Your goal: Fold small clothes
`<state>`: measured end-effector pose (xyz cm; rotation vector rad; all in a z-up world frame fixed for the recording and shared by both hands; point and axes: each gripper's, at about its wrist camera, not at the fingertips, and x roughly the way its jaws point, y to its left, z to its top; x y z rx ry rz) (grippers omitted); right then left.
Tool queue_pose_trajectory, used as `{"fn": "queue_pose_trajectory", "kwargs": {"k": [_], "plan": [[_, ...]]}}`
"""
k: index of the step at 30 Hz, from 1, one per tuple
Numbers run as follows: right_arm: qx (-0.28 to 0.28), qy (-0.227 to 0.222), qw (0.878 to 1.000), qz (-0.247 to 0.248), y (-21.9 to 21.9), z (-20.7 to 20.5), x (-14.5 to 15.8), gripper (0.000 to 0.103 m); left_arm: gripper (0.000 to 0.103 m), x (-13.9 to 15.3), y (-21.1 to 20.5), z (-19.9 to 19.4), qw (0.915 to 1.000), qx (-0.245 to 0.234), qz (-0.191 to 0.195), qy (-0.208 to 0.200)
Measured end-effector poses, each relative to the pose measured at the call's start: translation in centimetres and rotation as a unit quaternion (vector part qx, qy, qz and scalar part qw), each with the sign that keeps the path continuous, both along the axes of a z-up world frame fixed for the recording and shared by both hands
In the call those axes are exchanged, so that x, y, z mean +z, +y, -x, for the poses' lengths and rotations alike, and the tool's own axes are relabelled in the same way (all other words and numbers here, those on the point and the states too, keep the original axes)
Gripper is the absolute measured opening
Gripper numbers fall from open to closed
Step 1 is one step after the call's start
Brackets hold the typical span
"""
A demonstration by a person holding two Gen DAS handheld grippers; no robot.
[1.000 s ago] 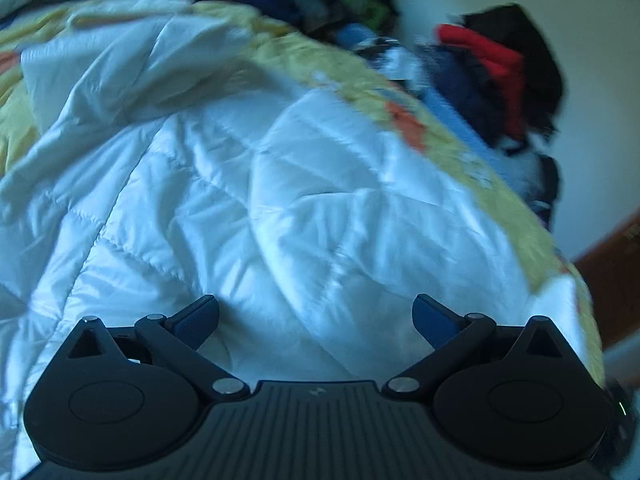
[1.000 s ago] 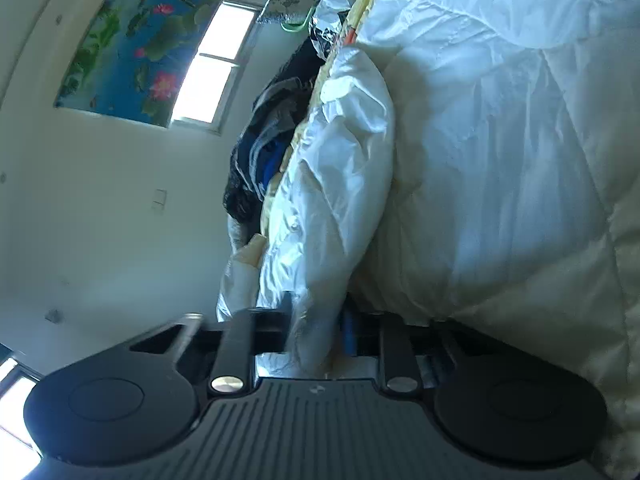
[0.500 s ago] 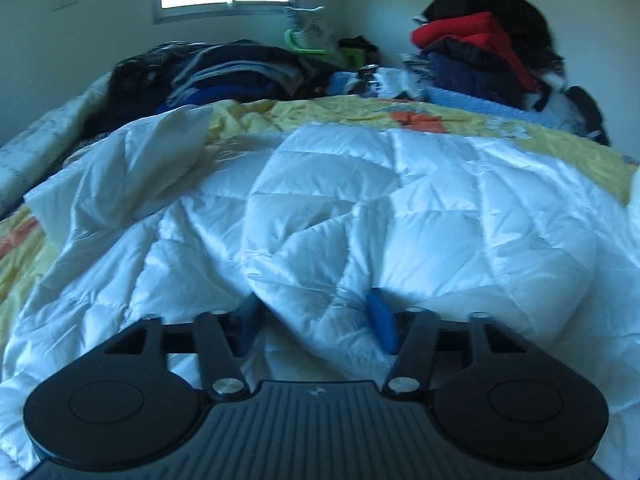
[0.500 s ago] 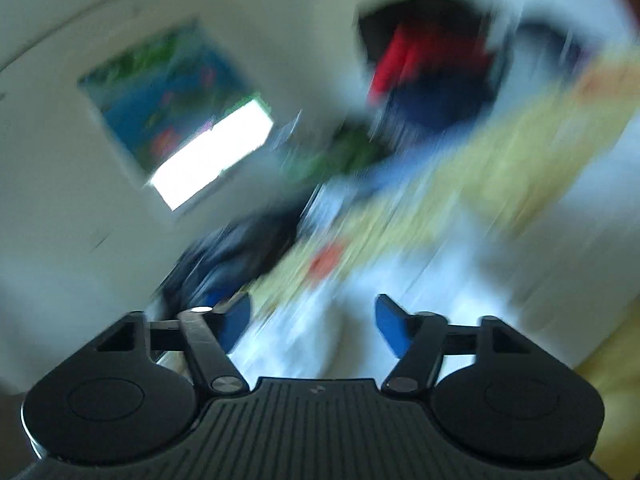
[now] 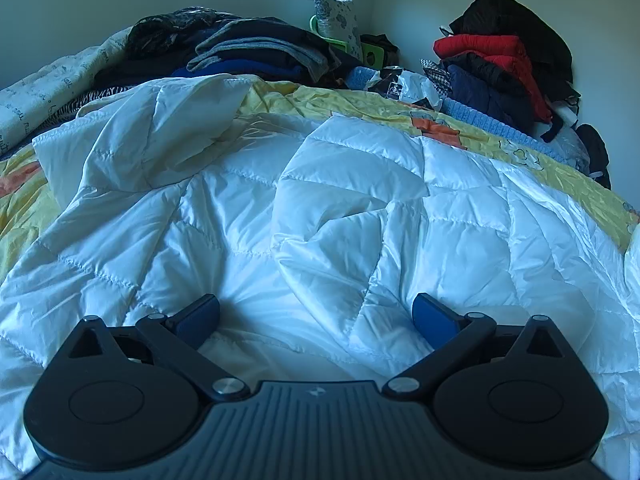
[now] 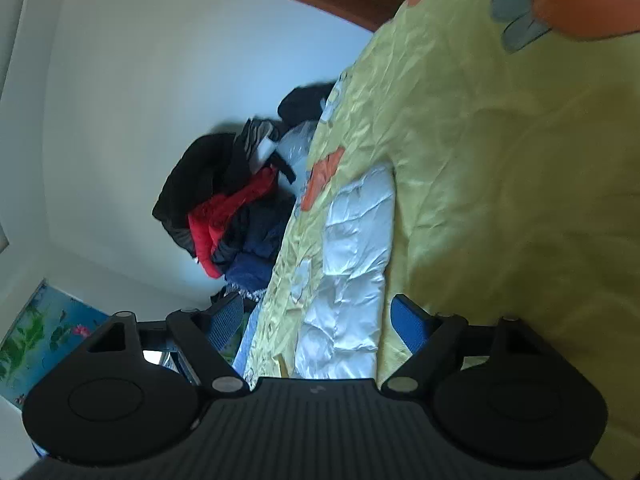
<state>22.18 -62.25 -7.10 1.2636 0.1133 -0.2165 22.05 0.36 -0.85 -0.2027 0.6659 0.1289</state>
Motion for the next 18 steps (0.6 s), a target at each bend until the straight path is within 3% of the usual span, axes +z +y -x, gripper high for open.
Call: {"fn": "queue_pose_trajectory", "kwargs": {"k": [3,6,8,9,10,11,14,15,16,18], "plan": [[0.020,0.029,0.998,0.058,0.1,-1.8,0.5,0.082,0.103,0.0,0.0,0.0,1.0000,0.000,0.000,0.000],[0.047,0.079,0.984,0.153,2.4,-4.0,1.5,0.082,0.103,0.0,0.0,0.0,1.0000,0.000,-0.001,0.000],[0.054,0.096,0.976,0.188,3.6,-4.6,1.8,0.078,0.103,0.0,-0.1,0.0,1.0000,0.001,-0.003,0.001],[0.057,0.084,0.977,0.185,3.8,-4.7,1.8,0.058,0.103,0.0,-0.1,-0.1,1.0000,0.001,-0.006,0.003],[0.058,0.075,0.980,0.173,3.5,-4.2,1.7,0.026,0.103,0.1,-0.1,0.0,0.9999,0.002,-0.009,0.004],[0.056,0.073,0.985,0.146,2.8,-4.2,1.3,0.016,0.103,0.2,-0.2,0.1,0.9999,0.005,-0.015,0.006],[0.049,0.036,0.998,0.031,-0.2,-3.2,-0.9,0.015,0.103,1.1,-0.8,1.1,0.9988,0.014,-0.047,-0.002],[0.048,0.016,0.999,-0.010,-1.1,-3.1,-1.9,0.009,0.103,1.5,-1.0,1.8,0.9982,0.016,-0.057,-0.011],[0.046,0.003,0.998,-0.031,-1.5,-2.9,-2.4,0.011,0.103,2.0,-1.3,2.6,0.9977,0.015,-0.063,-0.020],[0.042,0.001,0.999,-0.027,-1.3,-2.9,-2.3,0.011,0.103,3.2,-1.8,4.1,0.9967,0.002,-0.072,-0.038]]}}
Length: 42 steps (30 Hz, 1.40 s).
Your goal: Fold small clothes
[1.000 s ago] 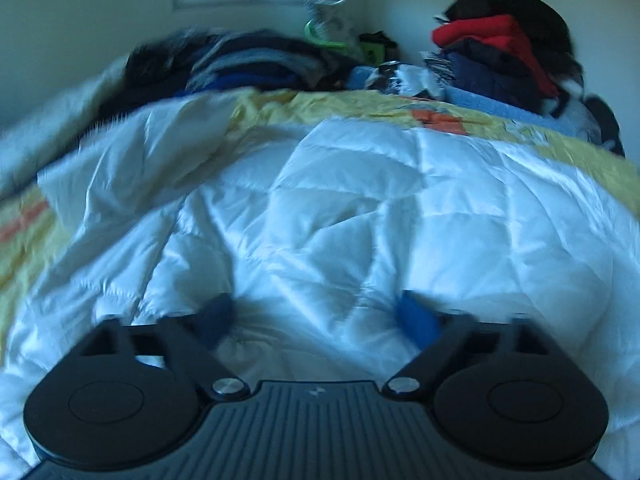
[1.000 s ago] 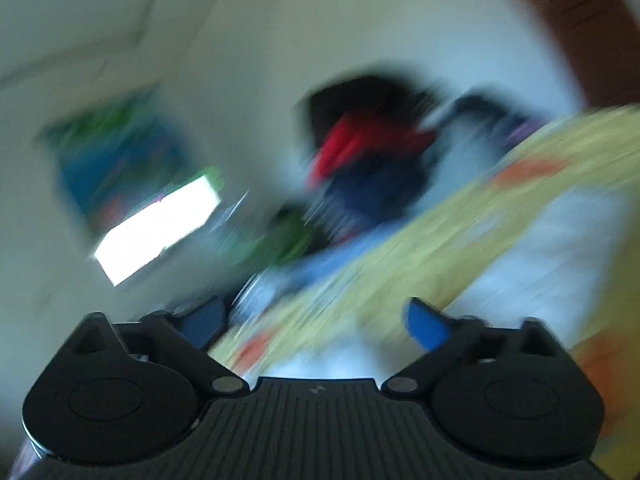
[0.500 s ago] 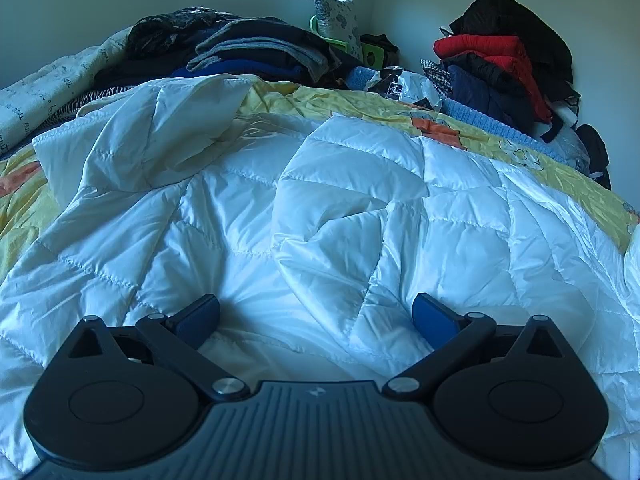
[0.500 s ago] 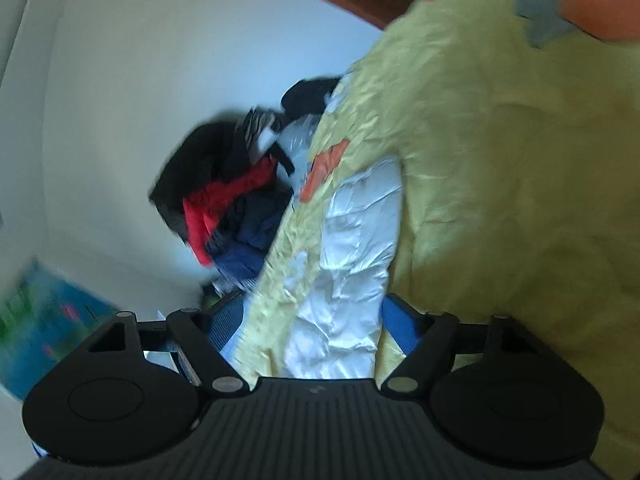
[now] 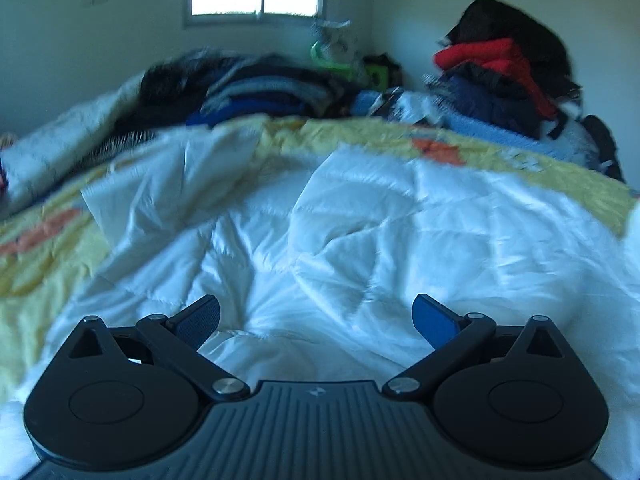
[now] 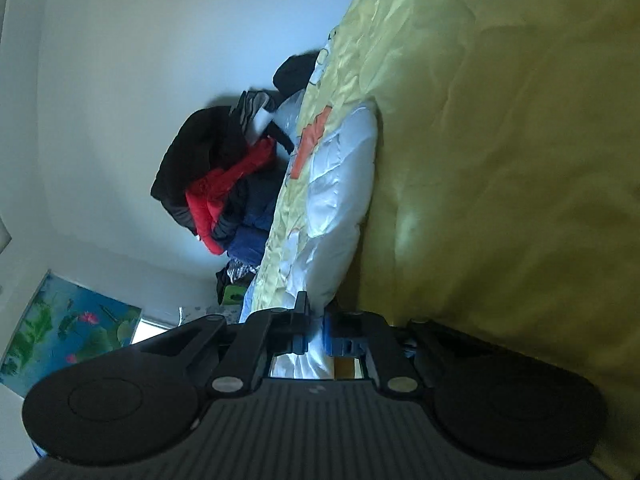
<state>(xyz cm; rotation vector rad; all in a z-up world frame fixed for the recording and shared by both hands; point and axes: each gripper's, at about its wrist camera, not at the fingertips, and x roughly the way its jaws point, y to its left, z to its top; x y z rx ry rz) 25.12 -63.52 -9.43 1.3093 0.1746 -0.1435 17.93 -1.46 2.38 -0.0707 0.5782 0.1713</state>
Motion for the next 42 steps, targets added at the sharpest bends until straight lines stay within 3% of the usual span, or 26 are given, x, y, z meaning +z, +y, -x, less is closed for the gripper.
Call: {"fn": "queue_pose_trajectory", "kwargs": {"k": [3,5,7,8,9,10,12,14,16,18,20,22,24,27,28,29,32,34,35,37,40,42], "plan": [[-0.001,0.002,1.000,0.029,0.9,-0.1,0.7,0.012,0.103,2.5,-1.0,1.9,0.9992,-0.025,-0.009,-0.028],[0.005,-0.014,0.999,0.052,1.6,-0.3,1.7,0.012,0.103,4.6,-1.6,2.4,0.9978,-0.051,0.005,-0.042],[0.024,-0.033,0.990,0.132,3.4,-0.5,4.0,0.012,0.103,6.9,-2.2,2.1,0.9947,-0.081,0.037,-0.051],[0.036,-0.041,0.979,0.197,5.2,-0.6,5.8,0.012,0.103,7.9,-2.3,1.8,0.9924,-0.096,0.056,-0.053],[0.054,-0.054,0.960,0.271,7.6,-0.5,7.6,0.012,0.103,8.7,-2.5,1.3,0.9894,-0.111,0.078,-0.052],[0.082,-0.074,0.933,0.343,10.7,-0.3,9.3,0.012,0.103,9.3,-2.7,0.6,0.9851,-0.127,0.107,-0.045],[0.152,-0.112,0.857,0.480,17.7,0.6,11.6,0.012,0.103,9.8,-2.4,-1.2,0.9733,-0.150,0.172,-0.022],[0.221,-0.137,0.784,0.564,24.0,1.3,12.1,0.010,0.103,9.3,-1.9,-3.4,0.9574,-0.167,0.235,0.014],[0.283,-0.145,0.727,0.608,28.8,1.7,11.3,0.010,0.103,7.9,-1.5,-5.5,0.9462,-0.161,0.276,0.053],[0.317,-0.136,0.688,0.639,32.0,2.1,10.0,0.010,0.103,6.1,-0.8,-6.9,0.9365,-0.138,0.310,0.087],[0.335,-0.131,0.658,0.662,33.8,2.7,9.3,0.010,0.103,4.3,-0.1,-7.7,0.9250,-0.114,0.346,0.108],[0.338,-0.130,0.650,0.668,34.2,2.6,9.3,0.009,0.103,3.3,0.3,-8.3,0.9164,-0.102,0.368,0.121],[0.356,-0.121,0.632,0.678,34.5,2.8,9.0,0.008,0.103,3.0,0.3,-8.6,0.9153,-0.104,0.371,0.119],[0.371,-0.097,0.571,0.726,35.9,3.1,7.6,0.009,0.103,3.2,-0.2,-9.2,0.9186,-0.124,0.357,0.115],[0.374,-0.096,0.565,0.730,36.3,3.1,7.4,0.009,0.103,3.5,-0.5,-9.3,0.9218,-0.132,0.347,0.113],[0.377,-0.096,0.568,0.725,36.5,3.1,7.5,0.015,0.103,3.8,-0.9,-9.4,0.9254,-0.140,0.334,0.111],[0.379,-0.092,0.594,0.704,36.4,2.7,7.8,0.019,0.103,4.5,-2.2,-9.8,0.9318,-0.162,0.306,0.108],[0.379,-0.090,0.590,0.707,36.2,3.1,7.0,0.020,0.103,5.3,-3.3,-10.3,0.9330,-0.174,0.294,0.113],[0.380,-0.090,0.586,0.710,36.4,3.1,6.8,0.020,0.103,5.9,-4.1,-10.6,0.9375,-0.178,0.276,0.115],[0.378,-0.091,0.574,0.720,36.9,3.4,6.6,0.021,0.103,7.4,-6.5,-10.2,0.9507,-0.198,0.218,0.099],[0.380,-0.092,0.574,0.719,36.7,3.6,6.6,0.021,0.103,9.4,-11.1,-7.7,0.9676,-0.237,0.078,0.038],[0.382,-0.091,0.576,0.717,36.6,3.6,6.6,0.021,0.103,9.8,-14.4,-5.8,0.9649,-0.261,-0.027,-0.002]]}}
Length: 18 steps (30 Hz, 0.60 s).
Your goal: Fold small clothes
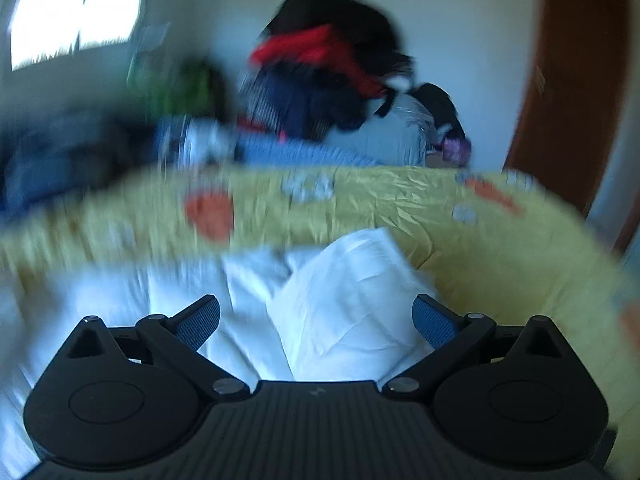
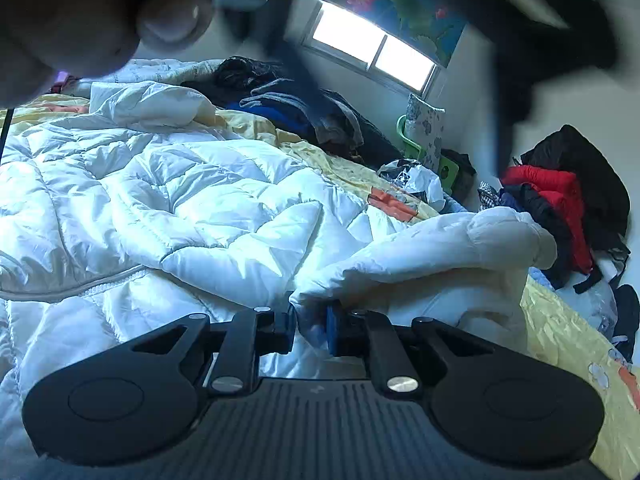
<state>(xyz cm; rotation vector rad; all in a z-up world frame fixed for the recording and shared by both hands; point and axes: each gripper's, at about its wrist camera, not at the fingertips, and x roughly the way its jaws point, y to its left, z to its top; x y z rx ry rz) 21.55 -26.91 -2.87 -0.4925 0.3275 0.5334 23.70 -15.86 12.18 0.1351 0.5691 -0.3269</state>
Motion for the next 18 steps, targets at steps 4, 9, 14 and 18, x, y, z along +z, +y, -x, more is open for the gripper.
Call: {"fn": "queue_pose_trajectory", "kwargs": {"k": [4,9,14,18], "plan": [[0.002,0.002,1.000,0.002,0.1,-0.1,-0.1,0.022,0.103,-0.3,-5.3,1.6,0.9878,-0.034,-0.137,-0.065],[0.005,0.005,1.000,-0.001,-0.1,-0.1,-0.1,0.023,0.103,-1.1,-7.4,-0.4,0.9780,-0.046,-0.203,-0.015],[0.006,0.010,1.000,-0.005,-0.2,-0.1,-0.2,0.023,0.103,-0.9,-8.1,-2.2,0.9775,-0.052,-0.199,0.047],[0.007,0.014,1.000,-0.008,-0.2,-0.1,-0.2,0.023,0.102,-1.4,-8.2,-3.5,0.9772,-0.010,-0.200,0.070]]}}
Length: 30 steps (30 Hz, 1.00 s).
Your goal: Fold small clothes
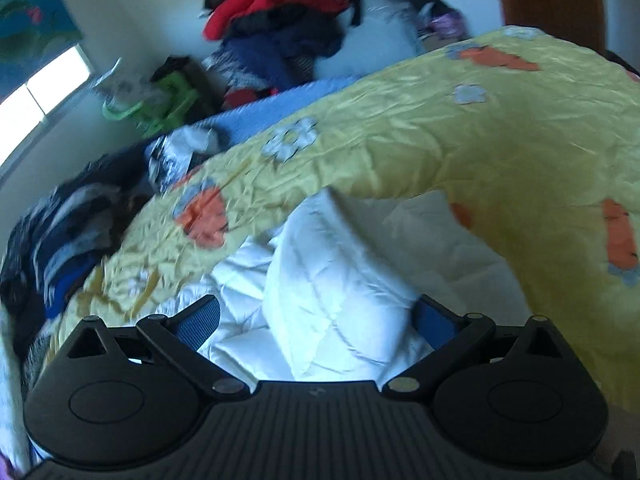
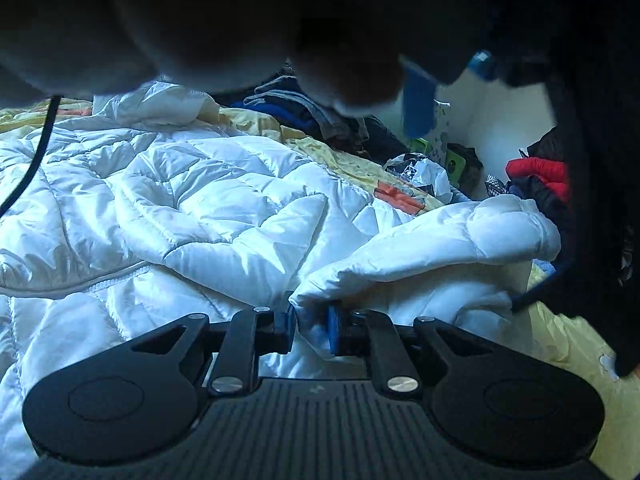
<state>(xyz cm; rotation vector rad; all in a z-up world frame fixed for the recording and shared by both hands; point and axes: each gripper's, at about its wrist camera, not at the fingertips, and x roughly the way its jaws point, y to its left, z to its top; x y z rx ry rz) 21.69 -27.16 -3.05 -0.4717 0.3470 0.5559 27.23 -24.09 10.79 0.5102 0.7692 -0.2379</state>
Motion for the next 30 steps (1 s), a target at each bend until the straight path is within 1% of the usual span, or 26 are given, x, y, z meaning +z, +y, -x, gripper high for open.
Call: {"fn": "queue_pose_trajectory", "kwargs": {"k": [2,3,4,5,6,7,9,11,14,17,20,23,24,25,26,28,30], "plan": [[0.000,0.002,1.000,-0.003,-0.1,0.0,0.0,0.023,0.097,0.2,0.8,-0.5,0.9996,0.010,0.025,0.009],[0.000,0.003,1.000,-0.004,-0.1,0.0,0.0,0.023,0.087,0.2,1.2,-0.5,0.9992,0.015,0.034,0.013],[0.000,0.003,1.000,-0.005,-0.1,0.0,0.0,0.024,0.074,0.2,1.5,-0.6,0.9987,0.023,0.041,0.018],[0.000,0.003,1.000,-0.005,-0.1,0.0,0.0,0.024,0.065,0.0,1.7,-0.9,0.9981,0.032,0.047,0.022],[0.000,0.004,1.000,-0.004,-0.1,0.0,0.0,0.024,0.047,0.1,2.0,-1.4,0.9974,0.041,0.051,0.028],[0.000,0.004,1.000,-0.004,-0.1,0.0,0.0,0.024,0.038,0.1,2.5,-1.6,0.9963,0.053,0.058,0.034],[0.003,-0.002,1.000,-0.002,0.0,0.0,0.0,0.024,0.038,0.2,3.5,-2.1,0.9932,0.076,0.078,0.041],[0.002,0.000,1.000,-0.003,-0.1,0.0,0.0,0.024,0.038,0.3,4.6,-2.4,0.9891,0.081,0.109,0.058],[0.001,0.003,1.000,-0.006,-0.1,-0.1,-0.1,0.025,0.039,0.7,6.6,-2.4,0.9816,0.092,0.152,0.071],[0.000,0.006,1.000,-0.009,-0.2,-0.1,0.0,0.026,0.039,0.3,8.5,-2.9,0.9736,0.119,0.175,0.084],[-0.002,0.007,1.000,-0.010,-0.1,0.0,0.0,0.029,0.037,-0.3,10.0,-3.5,0.9688,0.156,0.173,0.085],[-0.004,0.008,1.000,-0.014,-0.3,0.0,0.0,0.032,0.038,-0.4,12.1,-3.7,0.9560,0.167,0.220,0.100],[-0.004,0.009,1.000,-0.015,-0.3,0.0,0.0,0.033,0.038,-0.3,12.4,-3.7,0.9554,0.168,0.221,0.100],[-0.004,0.009,1.000,-0.016,-0.3,0.0,0.0,0.034,0.037,-0.3,12.5,-3.6,0.9571,0.171,0.214,0.095],[-0.004,0.009,1.000,-0.016,-0.3,-0.1,0.0,0.034,0.036,-0.4,12.6,-3.4,0.9598,0.174,0.203,0.087],[-0.004,0.010,1.000,-0.018,-0.4,-0.2,0.0,0.039,0.012,-0.6,12.9,-3.2,0.9633,0.173,0.187,0.084],[-0.003,0.010,1.000,-0.024,-0.5,-0.2,0.1,0.044,0.008,-0.8,13.8,-2.9,0.9616,0.178,0.192,0.083]]}}
